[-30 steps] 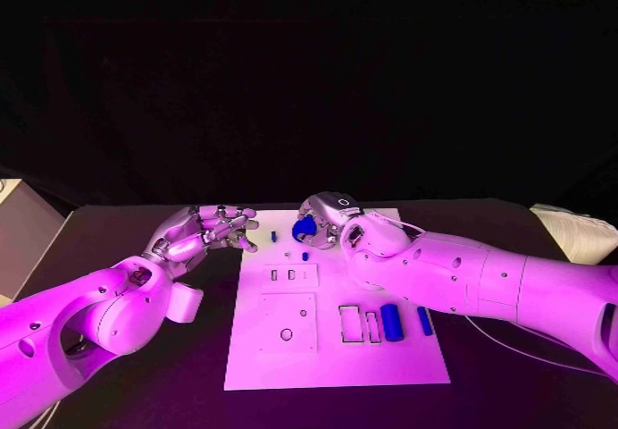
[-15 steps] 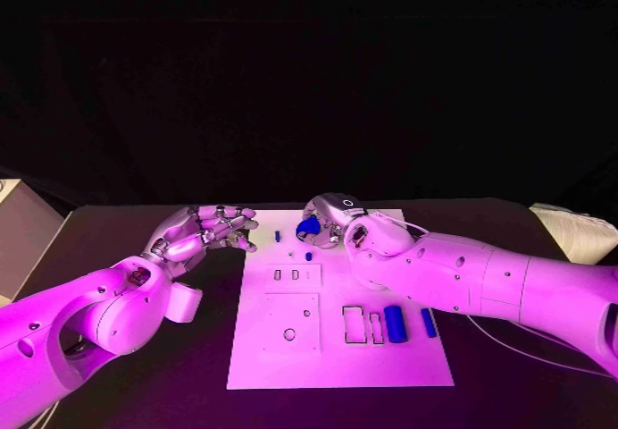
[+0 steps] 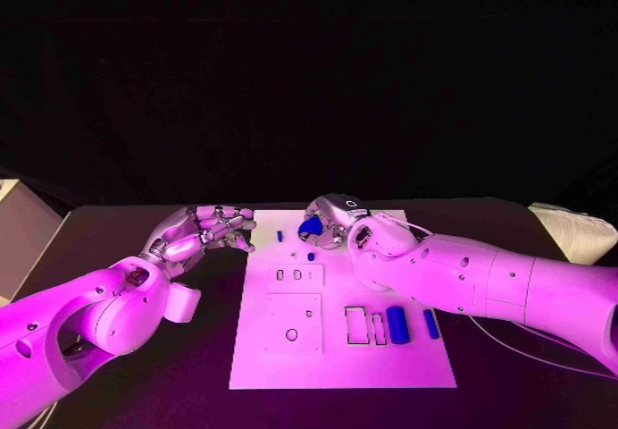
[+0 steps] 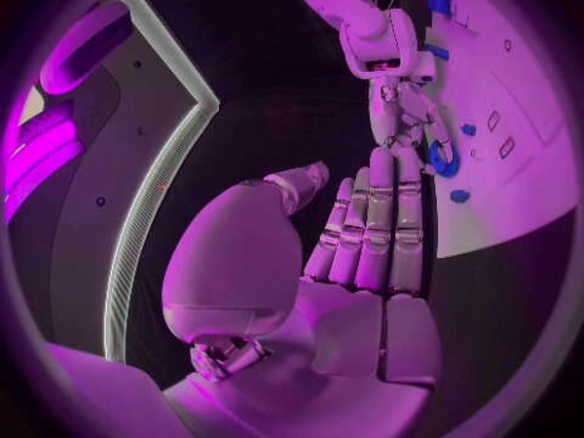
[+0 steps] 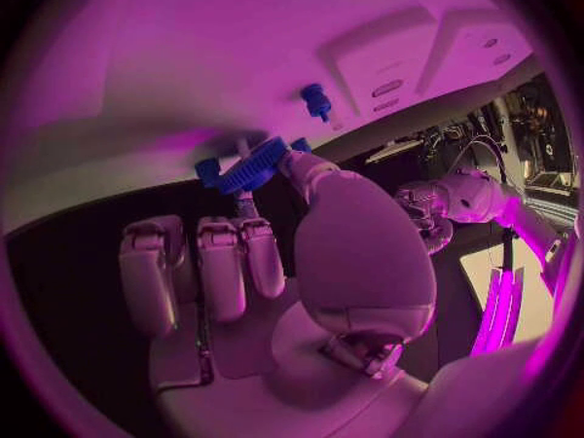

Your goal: Assemble the parts on the task board

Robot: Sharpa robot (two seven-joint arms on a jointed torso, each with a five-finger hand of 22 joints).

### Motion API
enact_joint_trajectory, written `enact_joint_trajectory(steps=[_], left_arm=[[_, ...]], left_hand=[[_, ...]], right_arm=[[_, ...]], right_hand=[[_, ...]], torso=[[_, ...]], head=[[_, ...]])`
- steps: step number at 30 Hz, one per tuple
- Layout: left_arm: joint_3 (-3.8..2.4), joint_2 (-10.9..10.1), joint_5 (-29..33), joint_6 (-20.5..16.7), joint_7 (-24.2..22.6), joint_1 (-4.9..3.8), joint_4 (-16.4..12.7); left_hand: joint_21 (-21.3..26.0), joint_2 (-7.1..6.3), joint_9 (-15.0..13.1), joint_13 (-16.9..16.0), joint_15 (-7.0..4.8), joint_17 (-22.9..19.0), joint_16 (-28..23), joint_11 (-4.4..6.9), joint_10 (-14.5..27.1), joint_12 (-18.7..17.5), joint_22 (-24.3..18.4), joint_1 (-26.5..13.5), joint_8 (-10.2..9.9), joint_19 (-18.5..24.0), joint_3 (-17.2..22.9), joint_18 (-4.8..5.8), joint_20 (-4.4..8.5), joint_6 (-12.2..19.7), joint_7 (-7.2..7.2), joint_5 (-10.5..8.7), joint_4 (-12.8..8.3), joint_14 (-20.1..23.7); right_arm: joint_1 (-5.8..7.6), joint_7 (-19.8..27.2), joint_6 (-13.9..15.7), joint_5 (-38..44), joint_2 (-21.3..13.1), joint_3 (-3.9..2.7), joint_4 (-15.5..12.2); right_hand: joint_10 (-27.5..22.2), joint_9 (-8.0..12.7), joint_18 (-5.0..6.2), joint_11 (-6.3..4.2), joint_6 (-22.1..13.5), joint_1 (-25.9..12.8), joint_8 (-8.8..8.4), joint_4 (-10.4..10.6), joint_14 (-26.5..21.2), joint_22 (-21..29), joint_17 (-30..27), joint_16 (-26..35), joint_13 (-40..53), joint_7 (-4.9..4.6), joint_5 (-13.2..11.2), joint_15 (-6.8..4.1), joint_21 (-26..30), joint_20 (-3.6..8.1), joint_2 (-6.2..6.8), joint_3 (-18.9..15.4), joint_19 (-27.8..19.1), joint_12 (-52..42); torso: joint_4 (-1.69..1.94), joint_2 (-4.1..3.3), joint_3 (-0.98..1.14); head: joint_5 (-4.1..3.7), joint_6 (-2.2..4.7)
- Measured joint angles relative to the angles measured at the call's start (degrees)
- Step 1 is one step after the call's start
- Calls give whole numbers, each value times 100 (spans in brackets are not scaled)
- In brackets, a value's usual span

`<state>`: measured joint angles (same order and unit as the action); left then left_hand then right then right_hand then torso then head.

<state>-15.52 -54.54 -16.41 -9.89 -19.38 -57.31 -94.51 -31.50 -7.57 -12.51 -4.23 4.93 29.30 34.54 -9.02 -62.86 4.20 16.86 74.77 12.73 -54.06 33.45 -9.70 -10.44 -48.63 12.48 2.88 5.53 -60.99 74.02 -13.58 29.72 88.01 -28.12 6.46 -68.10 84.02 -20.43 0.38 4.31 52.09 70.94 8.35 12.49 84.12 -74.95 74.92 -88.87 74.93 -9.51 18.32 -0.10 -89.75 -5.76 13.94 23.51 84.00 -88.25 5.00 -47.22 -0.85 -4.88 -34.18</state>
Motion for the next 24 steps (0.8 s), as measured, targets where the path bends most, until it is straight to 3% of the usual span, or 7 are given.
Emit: enact_joint_trajectory(steps=[24], left_arm=[[0, 1, -8, 8, 17, 0, 27]], left_hand=[[0, 0, 1, 0, -10, 4, 0, 0, 0, 0, 8, 0, 0, 0, 0, 0, 0, 0, 0, 0, 0, 10]], right_arm=[[-63, 193, 386, -95, -292, -5, -251]], right_hand=[[0, 0, 0, 0, 1, -30, 0, 22, 0, 2, -1, 0, -1, 1, 0, 0, 0, 1, 30, -59, 0, 0]], torso=[[0, 3, -4]], head=[[-4, -26]])
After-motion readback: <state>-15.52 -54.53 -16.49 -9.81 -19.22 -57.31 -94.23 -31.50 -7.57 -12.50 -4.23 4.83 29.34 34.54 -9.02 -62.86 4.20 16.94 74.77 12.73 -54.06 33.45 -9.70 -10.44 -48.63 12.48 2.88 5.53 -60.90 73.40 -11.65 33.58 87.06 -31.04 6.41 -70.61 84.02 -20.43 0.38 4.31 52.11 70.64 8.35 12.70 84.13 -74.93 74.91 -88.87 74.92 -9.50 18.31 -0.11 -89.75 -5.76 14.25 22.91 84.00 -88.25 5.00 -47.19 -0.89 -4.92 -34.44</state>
